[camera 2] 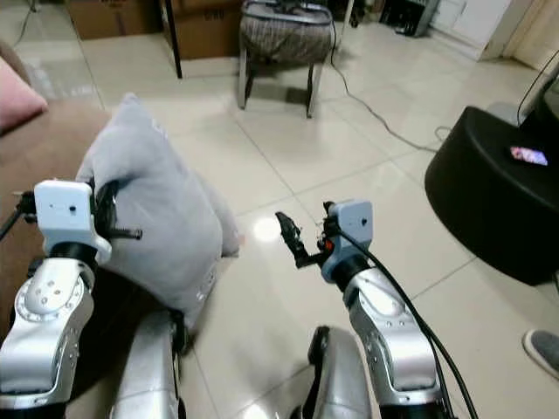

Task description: Move the pillow to the sofa from floor

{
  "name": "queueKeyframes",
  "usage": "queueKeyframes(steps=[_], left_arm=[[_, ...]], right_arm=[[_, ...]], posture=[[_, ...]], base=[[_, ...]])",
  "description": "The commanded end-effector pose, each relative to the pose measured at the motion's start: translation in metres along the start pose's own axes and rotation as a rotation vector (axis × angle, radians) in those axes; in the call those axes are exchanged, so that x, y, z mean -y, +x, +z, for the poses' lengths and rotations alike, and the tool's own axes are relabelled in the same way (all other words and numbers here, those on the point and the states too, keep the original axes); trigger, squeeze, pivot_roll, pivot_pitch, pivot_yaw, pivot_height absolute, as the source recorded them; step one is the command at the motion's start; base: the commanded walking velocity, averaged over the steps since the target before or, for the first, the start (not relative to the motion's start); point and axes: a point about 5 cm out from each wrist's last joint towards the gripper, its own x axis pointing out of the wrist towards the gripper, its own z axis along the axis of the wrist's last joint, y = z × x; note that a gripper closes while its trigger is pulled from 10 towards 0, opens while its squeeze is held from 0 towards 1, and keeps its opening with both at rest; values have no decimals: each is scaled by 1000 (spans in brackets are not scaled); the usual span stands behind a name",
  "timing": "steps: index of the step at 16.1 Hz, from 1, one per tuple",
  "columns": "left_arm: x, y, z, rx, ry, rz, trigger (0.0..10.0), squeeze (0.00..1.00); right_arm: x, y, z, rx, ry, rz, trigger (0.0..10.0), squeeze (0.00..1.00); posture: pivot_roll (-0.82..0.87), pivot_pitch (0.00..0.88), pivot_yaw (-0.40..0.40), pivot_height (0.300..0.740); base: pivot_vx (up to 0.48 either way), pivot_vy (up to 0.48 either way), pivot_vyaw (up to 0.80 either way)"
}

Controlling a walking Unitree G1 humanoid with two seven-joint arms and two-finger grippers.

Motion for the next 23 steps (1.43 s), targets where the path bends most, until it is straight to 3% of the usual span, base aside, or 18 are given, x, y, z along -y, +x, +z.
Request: queueKeyframes(steps=[1, 4, 7, 16, 23], left_arm=[[1, 2, 21, 113, 46, -2, 10000, 0], [1, 6, 31, 164, 45, 7, 10000, 0], [4, 8, 25, 129, 55, -22, 10000, 0], [-1, 7, 21, 110, 33, -35, 10000, 0], [-8, 6, 21, 103, 29, -44, 10000, 0]], right_arm=[[3, 0, 3, 16, 4, -31, 10000, 1000], [-2, 1, 11, 54, 10, -24, 10000, 1000], [-4, 5, 24, 100, 10, -21, 10000, 1000], [-12, 7, 16, 66, -8, 35, 10000, 1000], [-19, 8, 9, 33, -15, 95, 10000, 1000]], posture=[[97, 0, -75, 579], [98, 0, -71, 609], [93, 0, -60, 643], [107, 0, -67, 737], [117, 0, -65, 740]], base=[[0, 0, 0], [0, 0, 0], [0, 0, 0], [0, 0, 0], [259, 0, 0]])
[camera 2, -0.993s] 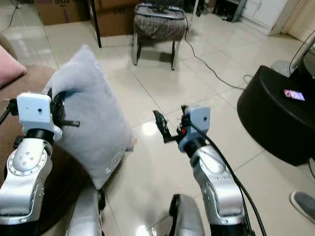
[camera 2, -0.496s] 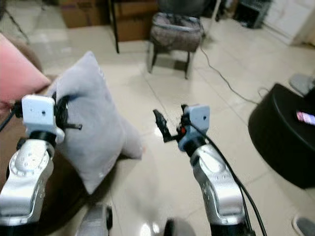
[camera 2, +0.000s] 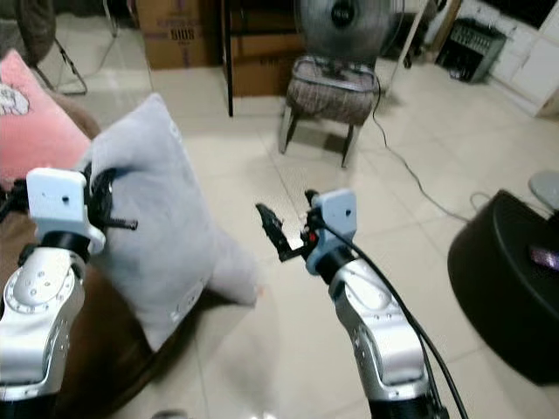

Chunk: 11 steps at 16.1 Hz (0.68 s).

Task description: Move the pillow to the sofa from floor

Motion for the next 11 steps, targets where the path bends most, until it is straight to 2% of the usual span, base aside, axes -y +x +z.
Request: queueKeyframes(steps=[1, 8, 11], left_arm=[[-2, 1, 12, 52, -2, -1, 10000, 0], [-8, -2, 11, 49, 4, 18, 10000, 0], [-5, -1, 8, 32, 4, 15, 10000, 0]], right_arm=[[0, -1, -4, -20, -5, 10, 10000, 1000], [-4, 2, -6, -27, -24, 78, 10000, 1000], [3, 2, -5, -9, -38, 18, 10000, 1000]], posture=[[119, 0, -67, 740], [137, 0, -82, 740], [137, 0, -83, 740]], base=[[330, 0, 0], [325, 0, 0], [0, 0, 0]])
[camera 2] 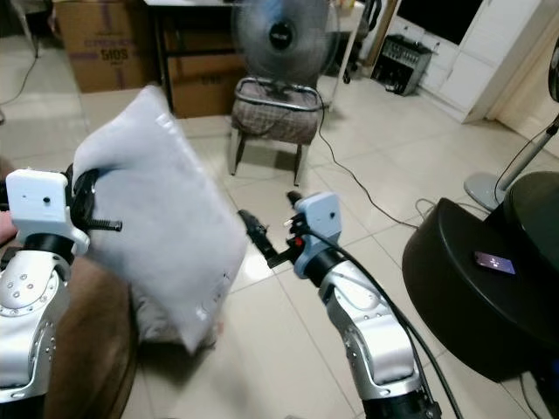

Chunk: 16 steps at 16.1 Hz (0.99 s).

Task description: Move the pillow to the sofa from floor

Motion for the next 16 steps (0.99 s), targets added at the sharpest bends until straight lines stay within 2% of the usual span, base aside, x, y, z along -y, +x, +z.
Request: queueKeyframes(steps=[1, 3, 11, 16], left_arm=[[5, 2, 11, 51, 8, -15, 10000, 0], [6, 4, 12, 56, 8, -27, 10000, 0], [9, 5, 12, 52, 17, -33, 10000, 0], [10, 7, 11, 50, 32, -42, 10000, 0]], right_arm=[[10, -2, -1, -13, -20, -50, 10000, 1000], [10, -2, 2, -1, -48, -39, 10000, 1000], [3, 0, 2, 14, -82, 16, 10000, 1000], [5, 1, 0, 11, -79, -3, 10000, 1000]], posture=[[137, 0, -83, 740], [131, 0, -74, 740], [131, 0, -74, 740], [131, 0, -68, 740]], base=[[0, 0, 0], [0, 0, 219], [0, 0, 800], [0, 0, 800]])
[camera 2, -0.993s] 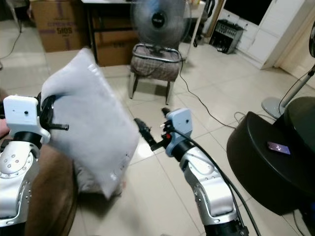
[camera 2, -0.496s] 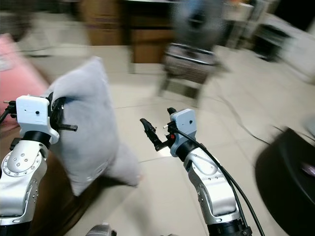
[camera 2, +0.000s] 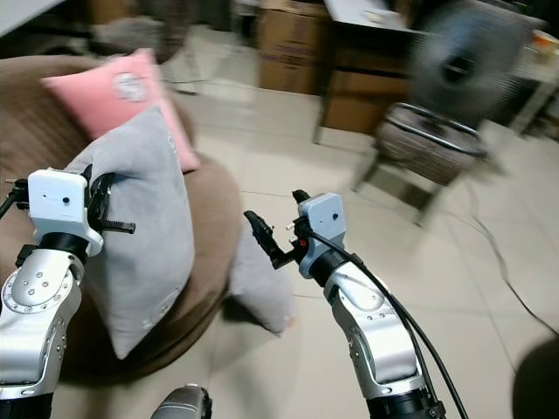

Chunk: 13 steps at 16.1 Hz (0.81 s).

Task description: Move the pillow to the sofa from floor

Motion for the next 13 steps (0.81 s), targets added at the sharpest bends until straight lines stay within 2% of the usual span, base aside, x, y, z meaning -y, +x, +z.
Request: queueKeyframes(steps=[1, 5, 7, 8, 9, 10, 13], left_arm=[[4, 5, 14, 64, 4, -15, 10000, 0], [8, 8, 14, 67, 6, -41, 10000, 0], [11, 10, 15, 75, 0, -53, 10000, 0], [13, 12, 16, 80, -3, -62, 10000, 0], [15, 13, 17, 84, -6, -67, 10000, 0], [16, 13, 17, 87, -7, -69, 10000, 0], [20, 15, 17, 90, -12, -85, 10000, 0]], right_arm=[[6, 0, 2, 5, -19, -33, 10000, 1000], [12, -3, 0, 5, -28, -97, 10000, 1000], [19, -5, -1, 4, -50, -166, 10000, 1000], [26, -6, -1, 9, -43, -241, 10000, 1000], [30, -7, -3, -10, -43, -270, 10000, 753], [31, -7, -4, -17, -36, -269, 10000, 0], [36, -7, -3, -11, -29, -319, 10000, 0]], posture=[[128, 0, -62, 740], [112, 0, -40, 740], [112, 0, -40, 740], [102, 0, -35, 740], [102, 0, -35, 740], [102, 0, -35, 740], [100, 0, -36, 740]], base=[[0, 0, 800], [0, 0, 800], [0, 0, 800], [0, 0, 0], [0, 0, 0], [0, 0, 0], [0, 0, 0]])
